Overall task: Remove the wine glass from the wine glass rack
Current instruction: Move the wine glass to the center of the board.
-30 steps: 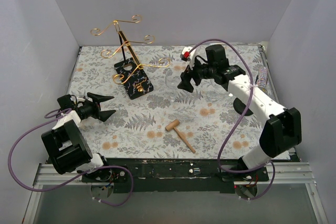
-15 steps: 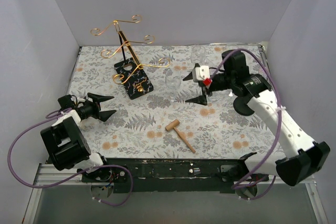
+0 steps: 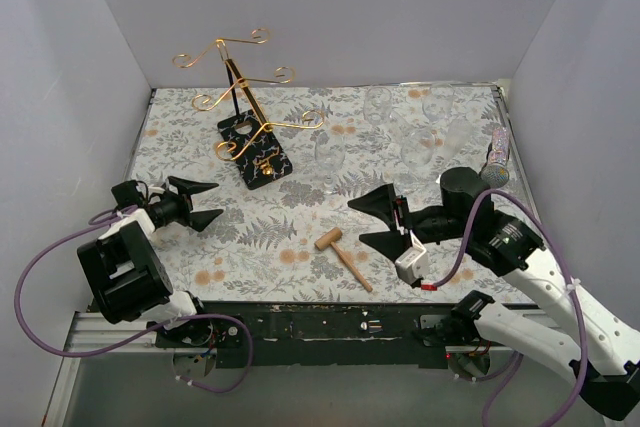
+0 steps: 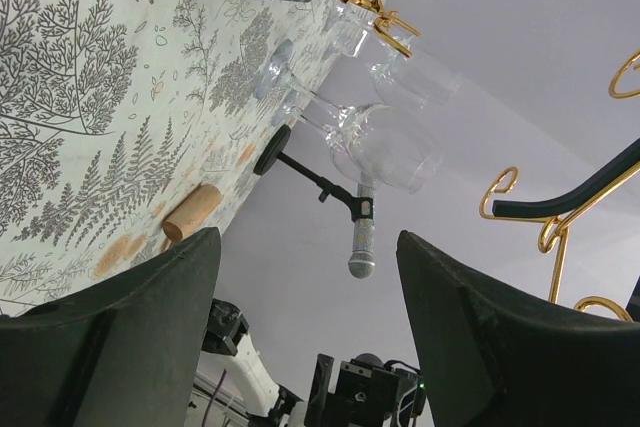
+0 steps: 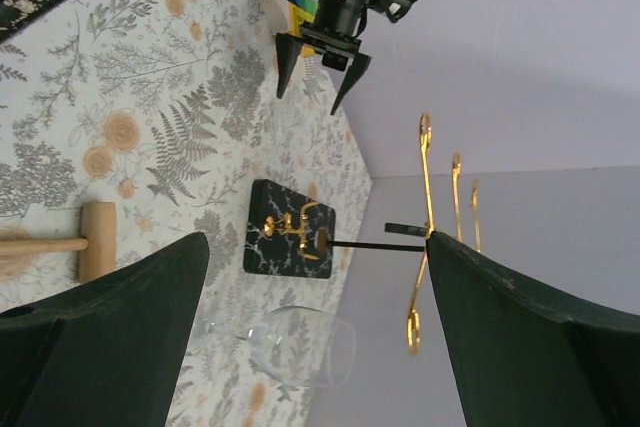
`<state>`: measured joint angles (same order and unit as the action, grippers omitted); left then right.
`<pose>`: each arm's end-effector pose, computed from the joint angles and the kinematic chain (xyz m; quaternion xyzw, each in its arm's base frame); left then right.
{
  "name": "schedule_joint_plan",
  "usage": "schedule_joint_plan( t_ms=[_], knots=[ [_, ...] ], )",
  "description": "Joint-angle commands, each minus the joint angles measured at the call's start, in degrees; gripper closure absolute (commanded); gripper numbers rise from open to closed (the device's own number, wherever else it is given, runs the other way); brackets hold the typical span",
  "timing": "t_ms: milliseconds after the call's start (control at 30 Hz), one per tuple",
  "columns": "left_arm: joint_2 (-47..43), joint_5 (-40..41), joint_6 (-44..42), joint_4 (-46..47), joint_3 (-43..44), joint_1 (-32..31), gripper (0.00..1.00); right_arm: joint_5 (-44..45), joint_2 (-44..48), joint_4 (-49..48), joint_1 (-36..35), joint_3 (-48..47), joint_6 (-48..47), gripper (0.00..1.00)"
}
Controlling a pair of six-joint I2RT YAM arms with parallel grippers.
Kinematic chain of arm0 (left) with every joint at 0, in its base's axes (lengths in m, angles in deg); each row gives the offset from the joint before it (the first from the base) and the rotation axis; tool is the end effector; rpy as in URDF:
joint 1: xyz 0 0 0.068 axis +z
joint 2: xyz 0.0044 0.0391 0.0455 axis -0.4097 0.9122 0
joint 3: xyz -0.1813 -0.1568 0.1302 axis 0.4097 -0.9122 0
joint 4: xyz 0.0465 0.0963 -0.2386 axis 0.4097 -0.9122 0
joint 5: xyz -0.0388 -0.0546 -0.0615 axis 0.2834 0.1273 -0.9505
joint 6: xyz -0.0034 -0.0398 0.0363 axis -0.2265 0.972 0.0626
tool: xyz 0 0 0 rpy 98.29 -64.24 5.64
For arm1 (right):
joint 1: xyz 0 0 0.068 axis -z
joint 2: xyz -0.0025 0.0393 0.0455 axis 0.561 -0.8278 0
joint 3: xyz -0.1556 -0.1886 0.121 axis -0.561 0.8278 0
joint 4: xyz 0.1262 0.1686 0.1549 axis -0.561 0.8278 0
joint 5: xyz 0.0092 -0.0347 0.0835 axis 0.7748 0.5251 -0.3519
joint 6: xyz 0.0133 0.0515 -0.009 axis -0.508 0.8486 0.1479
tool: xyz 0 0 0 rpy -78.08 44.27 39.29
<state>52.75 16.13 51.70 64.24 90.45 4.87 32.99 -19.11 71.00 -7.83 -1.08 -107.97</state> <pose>0.2257 0.0893 0.1579 0.6673 -0.5063 0.5395 0.0854 0.1067 0.1315 0.3574 -0.7716 0.1314 0.1214 0.6105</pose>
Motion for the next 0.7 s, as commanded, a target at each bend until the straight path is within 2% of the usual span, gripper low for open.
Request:
schedule_joint_plan(
  t_ms=[0, 200, 233, 300, 367, 400, 433, 500, 567, 600, 667],
  knots=[
    [-0.65, -1.83, -0.06, 0.10, 1.12, -0.41, 0.29, -0.24, 1.13, -5.98, -1.37, -0.24, -8.98, 0.02],
    [-1.09, -2.45, -0.67, -0.96, 1.29, -0.58, 0.29, 1.42, -0.10, -4.46, -3.04, -1.04, -8.98, 0.03],
    [-1.09, -2.54, -0.76, -1.04, 1.30, -0.58, 0.29, 1.78, -0.10, -4.90, -3.48, -0.77, -8.20, 0.07],
    [-1.00, -2.62, -0.76, -1.22, 1.38, -0.58, 0.29, 2.30, -0.36, -5.17, -3.83, -1.03, -6.96, 0.20],
    [-0.83, -2.71, -0.85, -1.40, 1.65, -0.67, 0.29, 2.66, -0.98, -4.99, -4.19, -1.65, -5.82, 0.49],
    [-0.74, -2.71, -0.94, -1.48, 1.73, -0.67, 0.29, 2.92, -1.07, -5.78, -4.19, -1.48, -5.21, 0.52],
    [-0.65, -2.80, -0.94, -1.49, 1.82, -0.58, 0.29, 3.44, -1.07, -6.74, -4.36, -1.21, -4.33, 0.53],
    [-0.39, -2.89, -0.94, -1.57, 2.26, -0.67, 0.29, 5.37, -1.16, -10.94, -4.63, -0.51, 0.30, 0.44],
    [0.05, -2.89, -1.11, -1.84, 2.70, -0.76, 0.29, 11.24, -2.38, -19.54, -4.89, -0.94, 13.28, 0.29],
    [0.23, -2.98, -1.20, -2.10, 3.14, -0.67, 0.29, 16.40, -4.56, -22.54, -4.89, -3.30, 21.17, 0.25],
    [0.84, -3.15, -1.64, -2.71, 4.02, -0.76, 0.29, 29.04, -11.57, -21.71, -4.72, -12.32, 34.19, 0.16]
  ],
)
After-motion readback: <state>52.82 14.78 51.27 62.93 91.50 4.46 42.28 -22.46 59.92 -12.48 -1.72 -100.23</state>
